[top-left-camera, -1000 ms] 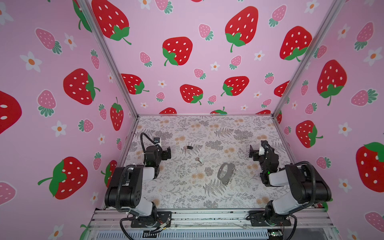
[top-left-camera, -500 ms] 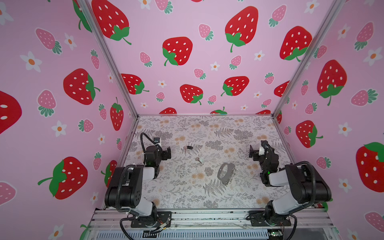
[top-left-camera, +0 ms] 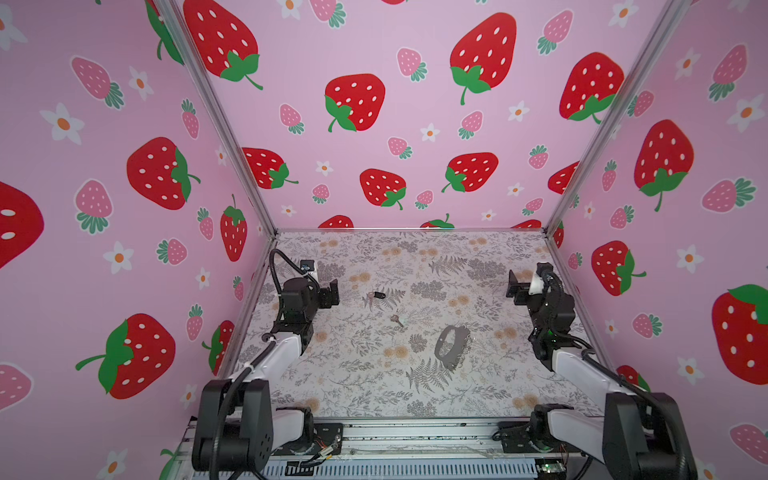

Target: Put the keys on the keyring

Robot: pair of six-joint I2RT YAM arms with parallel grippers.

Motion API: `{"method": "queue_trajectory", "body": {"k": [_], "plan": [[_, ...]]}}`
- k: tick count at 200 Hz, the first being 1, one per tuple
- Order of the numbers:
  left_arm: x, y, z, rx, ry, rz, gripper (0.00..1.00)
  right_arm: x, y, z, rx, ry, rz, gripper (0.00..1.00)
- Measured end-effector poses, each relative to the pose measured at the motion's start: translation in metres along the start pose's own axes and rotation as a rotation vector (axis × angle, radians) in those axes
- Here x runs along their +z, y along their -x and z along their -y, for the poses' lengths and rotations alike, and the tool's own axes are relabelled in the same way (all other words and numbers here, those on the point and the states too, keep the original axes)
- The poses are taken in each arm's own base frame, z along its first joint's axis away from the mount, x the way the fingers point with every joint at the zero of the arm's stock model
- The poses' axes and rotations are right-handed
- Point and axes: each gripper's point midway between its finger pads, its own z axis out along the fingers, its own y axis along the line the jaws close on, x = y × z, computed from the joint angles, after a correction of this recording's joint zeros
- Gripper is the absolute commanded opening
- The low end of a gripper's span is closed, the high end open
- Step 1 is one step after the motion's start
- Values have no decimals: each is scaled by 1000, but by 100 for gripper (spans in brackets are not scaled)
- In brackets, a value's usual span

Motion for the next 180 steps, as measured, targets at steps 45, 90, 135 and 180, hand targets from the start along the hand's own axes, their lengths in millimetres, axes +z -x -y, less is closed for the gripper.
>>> {"method": "queue_trajectory", "body": {"k": [45,90,135,180], "plan": [[-37,12,122,197,-359,-83,91,-27,36,-64,-29,190,-154,79],[-65,-33,227,458,-696,-236,77,-59,-1,-96,-121,319,-382,66],[-87,-104,286,711,-954,-391,72,-69,7,-89,-188,314,-405,60],[-94,-129,322,882,-1132,-399,66,-74,25,-87,-201,317,-353,56]]}}
